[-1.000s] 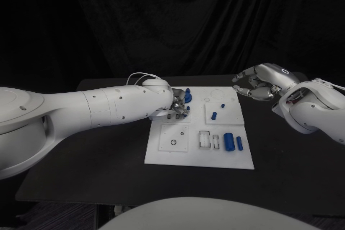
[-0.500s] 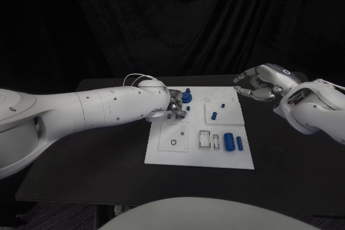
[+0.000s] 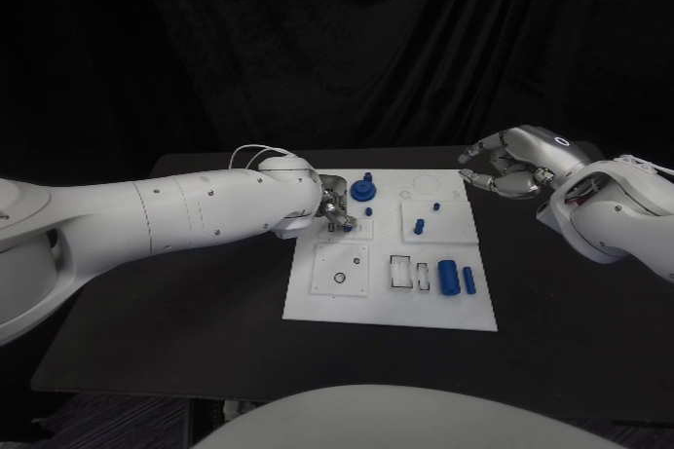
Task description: Assemble the parts on the task board
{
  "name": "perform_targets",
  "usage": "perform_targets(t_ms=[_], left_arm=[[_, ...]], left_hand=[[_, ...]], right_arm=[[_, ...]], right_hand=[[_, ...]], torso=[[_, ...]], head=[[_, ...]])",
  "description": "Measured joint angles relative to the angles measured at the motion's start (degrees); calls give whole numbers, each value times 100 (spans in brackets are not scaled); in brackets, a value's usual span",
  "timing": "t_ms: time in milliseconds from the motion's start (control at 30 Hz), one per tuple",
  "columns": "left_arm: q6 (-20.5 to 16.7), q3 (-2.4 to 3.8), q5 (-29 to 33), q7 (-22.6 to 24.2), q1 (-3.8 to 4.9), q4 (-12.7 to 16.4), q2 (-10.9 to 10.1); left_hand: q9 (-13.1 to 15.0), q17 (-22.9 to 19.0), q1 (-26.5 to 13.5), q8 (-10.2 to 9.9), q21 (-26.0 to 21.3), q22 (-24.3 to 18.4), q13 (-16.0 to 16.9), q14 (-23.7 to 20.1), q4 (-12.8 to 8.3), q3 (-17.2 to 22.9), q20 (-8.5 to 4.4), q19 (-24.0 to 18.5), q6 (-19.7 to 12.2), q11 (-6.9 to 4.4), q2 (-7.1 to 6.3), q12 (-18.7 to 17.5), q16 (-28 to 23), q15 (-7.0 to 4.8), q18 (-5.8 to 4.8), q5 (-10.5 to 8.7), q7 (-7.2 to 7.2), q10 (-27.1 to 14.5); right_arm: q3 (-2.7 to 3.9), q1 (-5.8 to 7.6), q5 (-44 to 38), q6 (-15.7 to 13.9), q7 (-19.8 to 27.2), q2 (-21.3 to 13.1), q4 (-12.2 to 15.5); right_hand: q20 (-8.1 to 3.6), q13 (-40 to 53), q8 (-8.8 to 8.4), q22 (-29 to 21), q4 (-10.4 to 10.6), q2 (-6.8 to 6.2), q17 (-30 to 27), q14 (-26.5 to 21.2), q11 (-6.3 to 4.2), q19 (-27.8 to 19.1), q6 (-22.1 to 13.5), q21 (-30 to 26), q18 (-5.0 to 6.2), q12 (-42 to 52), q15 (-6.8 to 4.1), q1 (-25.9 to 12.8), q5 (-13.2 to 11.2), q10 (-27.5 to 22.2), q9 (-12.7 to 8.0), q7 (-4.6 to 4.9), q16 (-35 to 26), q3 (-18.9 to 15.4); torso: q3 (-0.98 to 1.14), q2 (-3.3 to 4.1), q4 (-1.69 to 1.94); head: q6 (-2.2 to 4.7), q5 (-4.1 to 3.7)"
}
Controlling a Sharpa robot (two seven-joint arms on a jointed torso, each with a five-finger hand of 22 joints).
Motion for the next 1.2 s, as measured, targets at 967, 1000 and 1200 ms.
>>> perform_targets(t_ms=[967, 1000, 1200], left_arm=[[-604, 0, 751, -282, -16, 200, -216], [-623, 0, 753, -282, -24, 202, -219], [-721, 1, 768, -283, -116, 222, -234]], left_hand=[[36, 3, -92, 0, 0, 3, -1, 0, 15, 109, 0, 0, 63, 0, -29, -1, 0, 0, -1, 20, 0, -1], [36, 3, -92, 0, 0, 3, -2, 0, 15, 109, 0, 0, 63, 0, -29, -1, 0, 0, -1, 20, 1, 0], [36, 3, -116, 0, 0, 3, -2, 0, 15, 110, 0, 0, 57, 1, -5, -1, 0, 0, -1, 20, -4, -1]], right_arm=[[0, -21, 0, 143, -104, -1, -12], [0, -21, 0, 146, -107, -1, -12], [0, -23, 0, 164, -130, -3, -12]], right_hand=[[0, -1, 0, 4, -32, 0, 0, 0, 0, 0, 32, -30, 0, -44, 0, 0, 0, 0, -12, 1, 0, 31], [0, -1, 0, 4, -32, 0, 0, 0, 0, 0, 32, -30, 0, -44, 0, 0, 0, 0, -13, 1, 0, 32], [0, -1, 0, 3, -48, 0, 0, 0, 0, 0, 32, -30, 0, -44, 0, 0, 0, 0, -19, 1, 0, 48]], torso=[[-1, 1, -8], [0, 0, -9], [3, -3, -8]], head=[[0, 41], [0, 42], [0, 31]])
